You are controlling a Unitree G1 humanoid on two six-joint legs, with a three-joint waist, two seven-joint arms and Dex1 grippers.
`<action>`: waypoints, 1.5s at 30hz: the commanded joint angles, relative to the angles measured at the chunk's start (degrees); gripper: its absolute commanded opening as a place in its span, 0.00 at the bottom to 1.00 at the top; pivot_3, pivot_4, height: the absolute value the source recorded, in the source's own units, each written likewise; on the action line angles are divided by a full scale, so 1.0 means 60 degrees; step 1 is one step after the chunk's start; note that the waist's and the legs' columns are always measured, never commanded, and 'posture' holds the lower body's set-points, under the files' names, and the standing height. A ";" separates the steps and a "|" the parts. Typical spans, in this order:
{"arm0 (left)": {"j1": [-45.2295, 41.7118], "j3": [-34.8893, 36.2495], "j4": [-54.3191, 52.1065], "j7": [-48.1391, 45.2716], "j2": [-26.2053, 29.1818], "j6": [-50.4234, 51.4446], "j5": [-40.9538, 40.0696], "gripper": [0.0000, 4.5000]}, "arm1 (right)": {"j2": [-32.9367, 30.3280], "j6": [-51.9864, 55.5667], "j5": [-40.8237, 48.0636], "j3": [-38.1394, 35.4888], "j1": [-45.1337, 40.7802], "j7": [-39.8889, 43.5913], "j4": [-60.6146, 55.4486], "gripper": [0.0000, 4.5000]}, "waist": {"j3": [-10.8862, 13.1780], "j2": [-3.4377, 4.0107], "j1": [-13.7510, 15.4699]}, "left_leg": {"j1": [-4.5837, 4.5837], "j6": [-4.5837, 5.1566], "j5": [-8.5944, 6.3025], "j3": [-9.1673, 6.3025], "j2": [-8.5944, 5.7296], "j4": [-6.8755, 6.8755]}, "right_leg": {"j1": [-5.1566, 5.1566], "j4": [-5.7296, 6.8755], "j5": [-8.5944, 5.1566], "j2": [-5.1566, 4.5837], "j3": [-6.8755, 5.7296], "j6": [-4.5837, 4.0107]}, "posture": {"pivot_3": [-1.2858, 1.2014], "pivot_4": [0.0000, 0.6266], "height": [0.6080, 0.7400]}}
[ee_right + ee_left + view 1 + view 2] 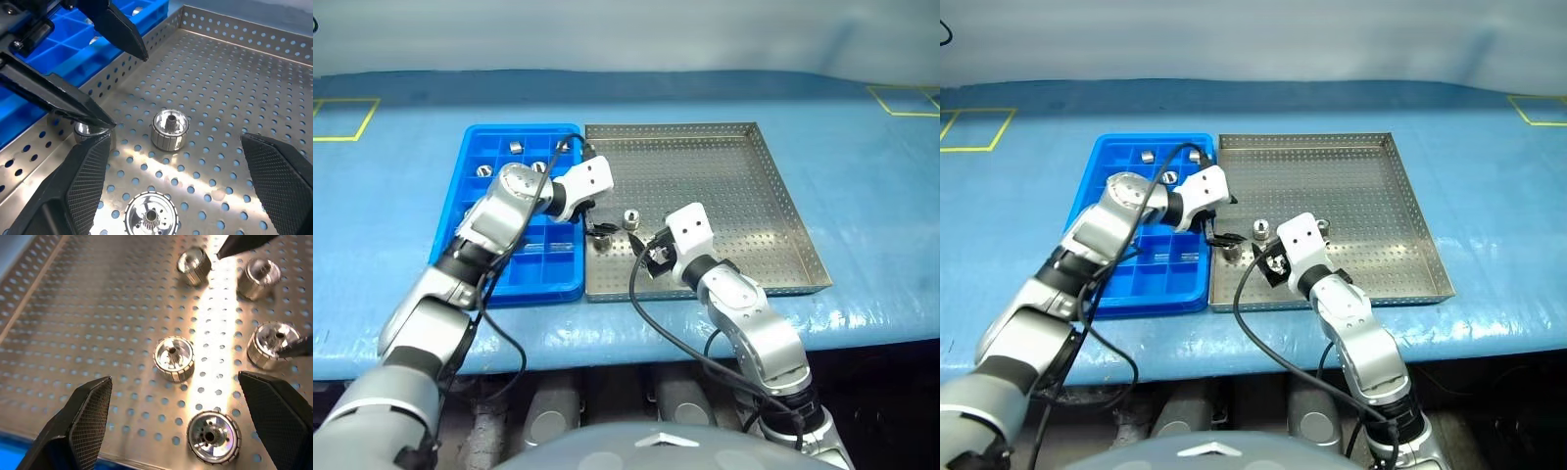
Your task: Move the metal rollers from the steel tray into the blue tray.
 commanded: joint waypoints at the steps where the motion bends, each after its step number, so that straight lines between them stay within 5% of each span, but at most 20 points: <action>1: -0.0904 -0.0464 0.1128 -0.0929 -0.0259 -0.0862 0.0526 1.00 | 0.0113 -0.0161 -0.0125 -0.0149 0.0149 -0.0247 -0.0391 1.00 | 0.0000 -0.0001 -0.0035 | 0.0000 0.0003 -0.0002 0.0002 0.0000 0.0000 | 0.0000 -0.0002 -0.0001 -0.0002 0.0004 0.0002 | 0.45 0.24 1.00; 11: -0.2314 -0.1556 0.3175 -0.3559 -0.0778 -0.2419 0.1717 1.00 | 0.0440 -0.0248 -0.0226 -0.0132 0.0460 -0.0618 -0.0449 1.00 | 0.0000 -0.0001 -0.0251 | -0.0013 0.0014 -0.0009 0.0006 0.0000 0.0001 | -0.0013 -0.0002 -0.0005 -0.0001 0.0017 0.0011 | 0.43 0.24 1.00; 20: -0.2561 -0.1765 0.4292 -0.3801 -0.1248 -0.2717 0.2674 1.00 | 0.0607 -0.0351 -0.0262 -0.0186 0.0494 -0.0707 -0.0401 1.00 | 0.0000 -0.0001 -0.0421 | -0.0016 0.0016 -0.0010 0.0005 0.0000 0.0007 | -0.0014 0.0002 -0.0003 -0.0001 0.0022 0.0021 | 0.43 0.24 1.00; 23: -0.2653 -0.1886 0.4679 -0.3832 -0.1447 -0.2775 0.3054 0.88 | 0.0638 -0.0397 -0.0265 -0.0206 0.0469 -0.0695 -0.0361 1.00 | 0.0000 -0.0001 -0.0500 | -0.0016 0.0019 -0.0011 0.0006 -0.0001 0.0008 | -0.0015 0.0002 0.0011 -0.0001 0.0024 0.0047 | 0.43 0.24 1.00; 30: -0.2684 -0.2054 0.5020 -0.4008 -0.1426 -0.3271 0.3689 0.38 | 0.0754 -0.0501 -0.0268 -0.0266 0.0499 -0.0770 -0.0366 1.00 | 0.0000 -0.0001 -0.0621 | -0.0013 0.0020 -0.0013 0.0005 0.0003 0.0006 | -0.0015 0.0006 0.0017 0.0002 0.0027 0.0059 | 0.42 0.24 1.00; 32: -0.2670 -0.2016 0.4989 -0.4022 -0.1381 -0.3393 0.3765 0.38 | 0.0770 -0.0515 -0.0272 -0.0278 0.0496 -0.0781 -0.0350 1.00 | 0.0000 -0.0001 -0.0646 | -0.0012 0.0020 -0.0013 0.0005 0.0003 0.0007 | -0.0015 0.0007 0.0017 0.0001 0.0027 0.0059 | 0.42 0.24 1.00; 41: -0.2397 0.0463 0.2373 -0.3152 -0.0758 -0.2672 0.2008 0.38 | 0.0750 -0.0382 -0.0161 -0.0283 0.0307 -0.0635 -0.0271 1.00 | 0.0002 0.0001 -0.0594 | -0.0054 0.0020 -0.0012 0.0006 0.0004 0.0010 | -0.0058 0.0013 0.0036 -0.0004 0.0036 0.0066 | 0.44 0.24 1.00; 45: -0.1111 0.1855 -0.0135 -0.1172 -0.0311 -0.1308 0.1847 0.38 | 0.0691 -0.0305 -0.0104 -0.0162 0.0162 -0.0402 -0.0132 1.00 | -0.0001 0.0009 -0.0559 | -0.0060 0.0022 -0.0013 0.0021 0.0002 0.0009 | -0.0078 0.0023 0.0052 -0.0001 0.0062 0.0051 | 0.47 0.24 1.00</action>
